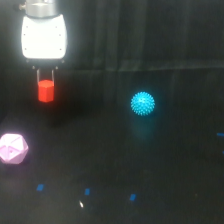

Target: Pick up the red object from the table

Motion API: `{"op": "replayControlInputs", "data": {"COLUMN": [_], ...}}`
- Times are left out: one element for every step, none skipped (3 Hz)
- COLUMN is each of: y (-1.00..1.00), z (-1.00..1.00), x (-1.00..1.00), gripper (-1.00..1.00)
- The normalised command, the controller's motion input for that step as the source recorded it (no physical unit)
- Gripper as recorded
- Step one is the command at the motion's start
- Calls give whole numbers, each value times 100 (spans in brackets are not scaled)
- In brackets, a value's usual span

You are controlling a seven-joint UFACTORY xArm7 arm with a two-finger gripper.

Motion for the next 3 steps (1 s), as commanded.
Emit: {"op": "replayControlInputs", "data": {"y": [-25, -32, -40], "z": [-37, -46, -20], "x": [-24, -24, -64], "gripper": [-99, -95, -85]}}
